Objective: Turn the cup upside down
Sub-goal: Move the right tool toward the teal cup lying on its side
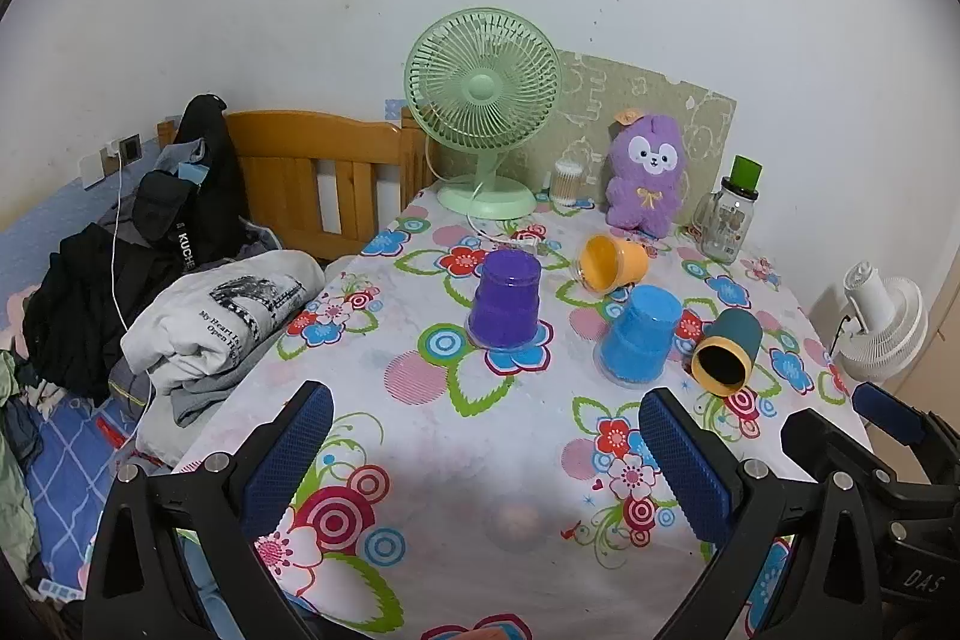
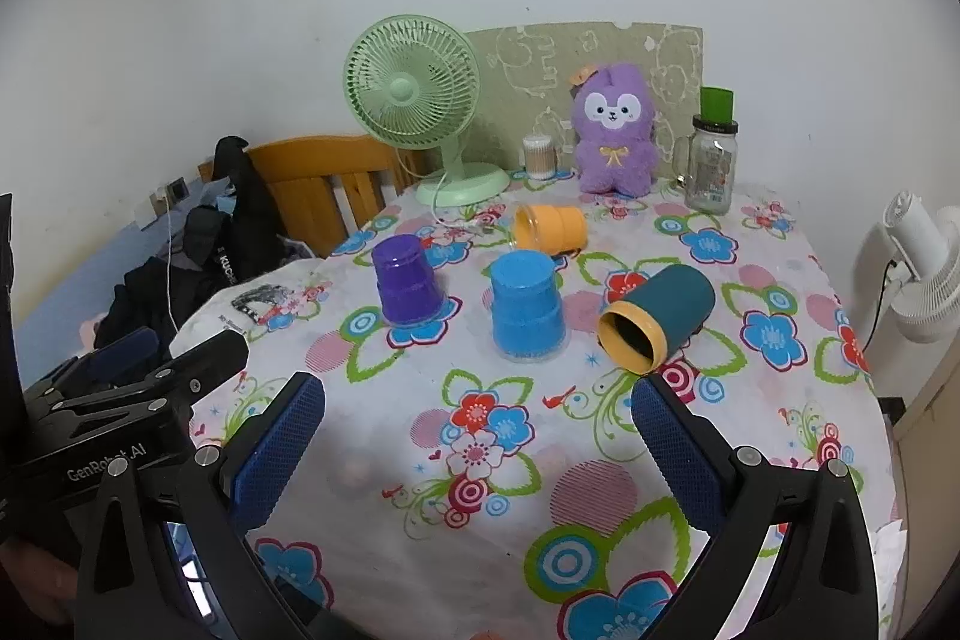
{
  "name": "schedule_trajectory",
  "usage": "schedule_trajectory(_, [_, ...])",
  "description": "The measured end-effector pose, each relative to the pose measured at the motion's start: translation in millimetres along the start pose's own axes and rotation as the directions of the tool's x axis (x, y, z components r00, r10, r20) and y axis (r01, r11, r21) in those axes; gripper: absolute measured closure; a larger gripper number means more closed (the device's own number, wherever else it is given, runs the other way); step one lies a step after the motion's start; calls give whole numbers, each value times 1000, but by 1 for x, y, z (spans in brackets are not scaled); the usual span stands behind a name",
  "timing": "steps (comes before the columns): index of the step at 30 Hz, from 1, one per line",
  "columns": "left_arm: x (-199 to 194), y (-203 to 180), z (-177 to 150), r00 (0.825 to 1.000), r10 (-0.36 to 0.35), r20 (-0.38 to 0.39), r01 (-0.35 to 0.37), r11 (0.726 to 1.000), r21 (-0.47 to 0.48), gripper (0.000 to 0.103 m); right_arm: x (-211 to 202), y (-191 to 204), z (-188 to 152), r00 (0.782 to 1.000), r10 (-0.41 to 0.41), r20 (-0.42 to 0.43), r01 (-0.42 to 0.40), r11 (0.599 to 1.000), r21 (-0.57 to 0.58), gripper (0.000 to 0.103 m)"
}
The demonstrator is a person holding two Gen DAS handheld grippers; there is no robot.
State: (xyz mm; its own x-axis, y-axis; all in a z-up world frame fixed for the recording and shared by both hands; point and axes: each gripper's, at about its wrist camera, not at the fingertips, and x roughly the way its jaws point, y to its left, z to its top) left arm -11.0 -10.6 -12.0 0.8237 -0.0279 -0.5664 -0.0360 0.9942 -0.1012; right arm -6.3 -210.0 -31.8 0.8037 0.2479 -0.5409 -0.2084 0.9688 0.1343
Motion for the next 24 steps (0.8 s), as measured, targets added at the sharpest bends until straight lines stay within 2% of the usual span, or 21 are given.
schedule_trajectory(16, [29,-12,4,997,-7,-72,8,1000,13,0,23,-23,-1,999,-18,-52,20,999,44,0])
schedule_trajectory(24, [64,-32,8,990,-47,-132,55,997,61,0,52,-81,14,985,-132,-111,149,977,153,0])
